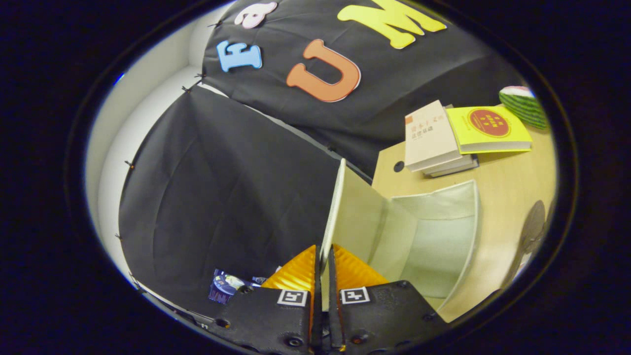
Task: Open the storage box then place both shoes into the box .Put the left shoe in first, then the right shoe, with the right side of both shoes facing outward in a uniform manner.
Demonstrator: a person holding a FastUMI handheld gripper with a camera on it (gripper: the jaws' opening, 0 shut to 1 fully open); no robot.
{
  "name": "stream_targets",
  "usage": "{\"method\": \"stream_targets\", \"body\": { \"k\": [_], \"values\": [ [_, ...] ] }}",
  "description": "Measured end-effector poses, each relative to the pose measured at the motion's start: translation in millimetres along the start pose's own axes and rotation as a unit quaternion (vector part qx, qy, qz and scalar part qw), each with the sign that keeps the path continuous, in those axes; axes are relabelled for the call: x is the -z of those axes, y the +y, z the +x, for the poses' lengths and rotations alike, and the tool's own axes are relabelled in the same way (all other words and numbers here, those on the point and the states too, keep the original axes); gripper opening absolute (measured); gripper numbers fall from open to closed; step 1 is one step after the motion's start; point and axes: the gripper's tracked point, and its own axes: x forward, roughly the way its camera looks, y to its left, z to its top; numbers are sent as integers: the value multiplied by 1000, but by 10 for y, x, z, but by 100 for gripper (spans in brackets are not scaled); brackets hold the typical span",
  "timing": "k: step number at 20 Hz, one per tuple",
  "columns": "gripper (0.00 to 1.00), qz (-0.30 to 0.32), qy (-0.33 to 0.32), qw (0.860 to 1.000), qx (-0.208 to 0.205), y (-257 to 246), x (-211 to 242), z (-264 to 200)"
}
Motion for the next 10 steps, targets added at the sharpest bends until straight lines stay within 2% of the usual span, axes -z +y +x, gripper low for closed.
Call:
{"method": "stream_targets", "body": {
  "k": [3, 7, 8, 10],
  "values": [
    [15, -4, 18, 1000, 2, 203, 135, 327],
    [25, -21, 60, 998, 4, 435, 424, 739],
    [45, -26, 68, 997, 9, 451, 486, 769],
    [84, -54, 58, 995, 62, 244, 490, 798]
  ]
}}
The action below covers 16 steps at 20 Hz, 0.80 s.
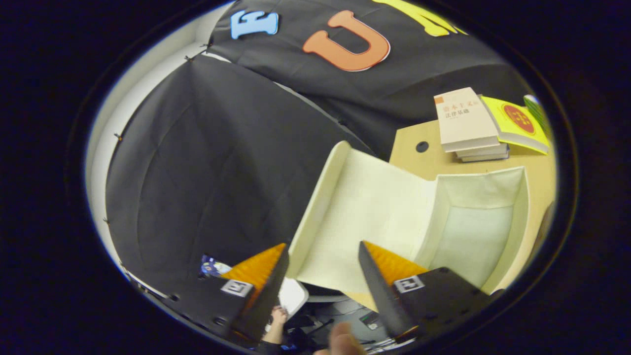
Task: Open the storage box then place both shoes into the box .Put the left shoe in first, then the right shoe, with the right side of both shoes facing outward in a uniform manner.
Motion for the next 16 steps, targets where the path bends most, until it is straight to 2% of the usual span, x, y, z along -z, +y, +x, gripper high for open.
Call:
{"method": "stream_targets", "body": {
  "k": [1, 2, 6, 11, 16],
  "values": [
    [100, -11, -7, 999, 30, -174, 20, -25],
    [100, -13, -8, 999, 47, -297, 39, -71],
    [100, -9, 5, 998, 69, -634, 158, -516],
    [100, -51, 8, 984, 171, -1504, 221, -1172],
    [100, -40, 39, 969, 240, -2240, 475, -1725]
  ]
}}
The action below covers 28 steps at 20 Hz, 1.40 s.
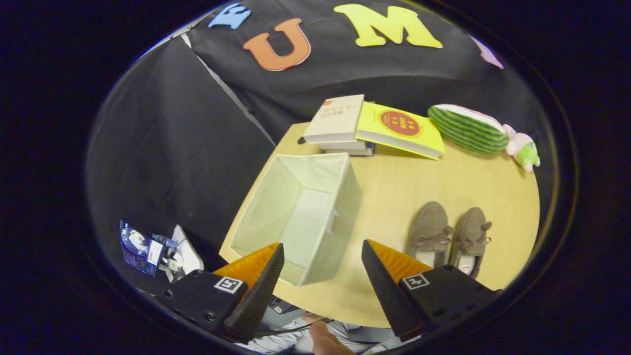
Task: Open the storage box then place both shoes into the box .Put the left shoe in first, then the right shoe, with the right side of both shoes facing outward in a uniform manner.
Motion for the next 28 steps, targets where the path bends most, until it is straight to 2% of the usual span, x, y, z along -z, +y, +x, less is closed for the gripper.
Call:
{"method": "stream_targets", "body": {
  "k": [4, 11, 15, 17, 19, 21, 22, 23, 24, 28],
  "values": [
    [100, 13, 24, 996, 83, -814, 207, 1],
    [97, 80, 90, 983, 141, -1696, 517, 204],
    [83, 86, 109, 980, 140, -1905, 580, 429],
    [71, 78, 114, 978, 157, -1991, 600, 533],
    [62, 84, 127, 976, 152, -2004, 649, 671],
    [48, 90, 134, 973, 168, -2099, 691, 779],
    [36, 88, 135, 969, 185, -2180, 713, 827],
    [29, 90, 149, 968, 182, -2184, 781, 883],
    [11, 95, 155, 967, 179, -2180, 795, 890],
    [6, 131, 162, 967, 148, -2016, 797, 777]
  ]
}}
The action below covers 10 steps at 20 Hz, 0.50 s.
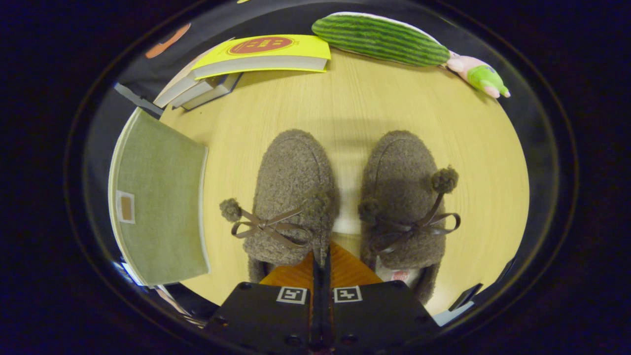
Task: Open the storage box then place both shoes into the box .Put the left shoe in first, then the right shoe, with the right side of both shoes facing outward in a uniform manner.
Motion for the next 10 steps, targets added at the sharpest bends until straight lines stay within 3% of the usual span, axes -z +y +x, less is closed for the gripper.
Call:
{"method": "stream_targets", "body": {
  "k": [10],
  "values": [
    [6, -6, -27, 999, -27, 509, 25, -913]
  ]
}}
